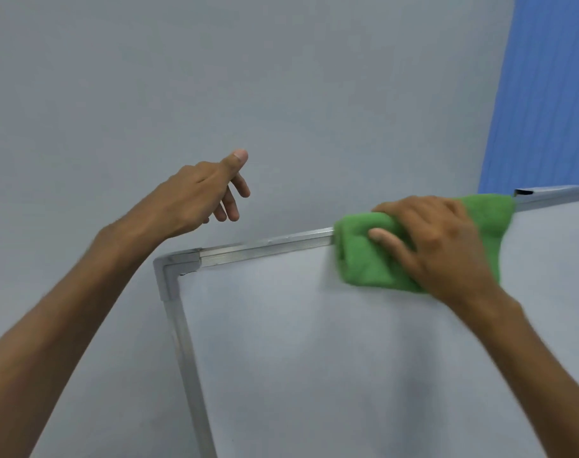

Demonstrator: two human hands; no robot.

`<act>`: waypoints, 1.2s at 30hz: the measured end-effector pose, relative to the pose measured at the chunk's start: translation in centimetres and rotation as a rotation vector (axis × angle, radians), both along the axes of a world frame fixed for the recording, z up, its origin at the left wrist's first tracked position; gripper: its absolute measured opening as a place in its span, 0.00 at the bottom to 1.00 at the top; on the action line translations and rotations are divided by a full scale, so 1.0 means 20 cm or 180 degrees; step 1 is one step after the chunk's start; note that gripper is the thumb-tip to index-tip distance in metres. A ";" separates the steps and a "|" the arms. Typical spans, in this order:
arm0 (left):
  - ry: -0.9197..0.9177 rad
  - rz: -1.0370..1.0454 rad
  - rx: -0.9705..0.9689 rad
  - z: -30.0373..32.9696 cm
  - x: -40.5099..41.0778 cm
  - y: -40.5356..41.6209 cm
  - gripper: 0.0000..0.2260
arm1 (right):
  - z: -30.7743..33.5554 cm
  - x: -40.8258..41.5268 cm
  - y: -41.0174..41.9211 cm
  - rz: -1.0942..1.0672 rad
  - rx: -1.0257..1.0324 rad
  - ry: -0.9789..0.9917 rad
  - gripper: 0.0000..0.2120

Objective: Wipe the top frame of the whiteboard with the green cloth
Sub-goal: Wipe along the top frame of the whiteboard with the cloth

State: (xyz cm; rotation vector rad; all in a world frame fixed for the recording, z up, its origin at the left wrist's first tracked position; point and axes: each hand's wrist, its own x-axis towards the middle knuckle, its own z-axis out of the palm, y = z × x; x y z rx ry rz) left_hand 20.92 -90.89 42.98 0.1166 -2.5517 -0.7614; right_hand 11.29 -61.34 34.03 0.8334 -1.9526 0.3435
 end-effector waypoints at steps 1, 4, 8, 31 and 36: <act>0.0018 -0.0003 0.0006 -0.01 0.00 0.00 0.31 | 0.00 -0.01 0.04 -0.0061 -0.0033 -0.0072 0.22; 0.0027 -0.0047 -0.0034 -0.02 -0.02 0.03 0.31 | -0.01 0.07 -0.13 0.0092 -0.0061 -0.0008 0.19; 0.0134 -0.0178 -0.0136 0.04 -0.07 0.13 0.31 | -0.03 0.22 -0.50 0.0616 0.0080 0.0256 0.20; -0.0064 -0.0519 -0.0362 -0.06 -0.56 0.95 0.30 | 0.02 -0.44 0.69 0.0880 -0.0051 0.0486 0.10; -0.0132 -0.0393 -0.0750 -0.10 -0.65 1.13 0.28 | 0.05 -0.77 1.34 0.0364 -0.0330 0.0114 0.09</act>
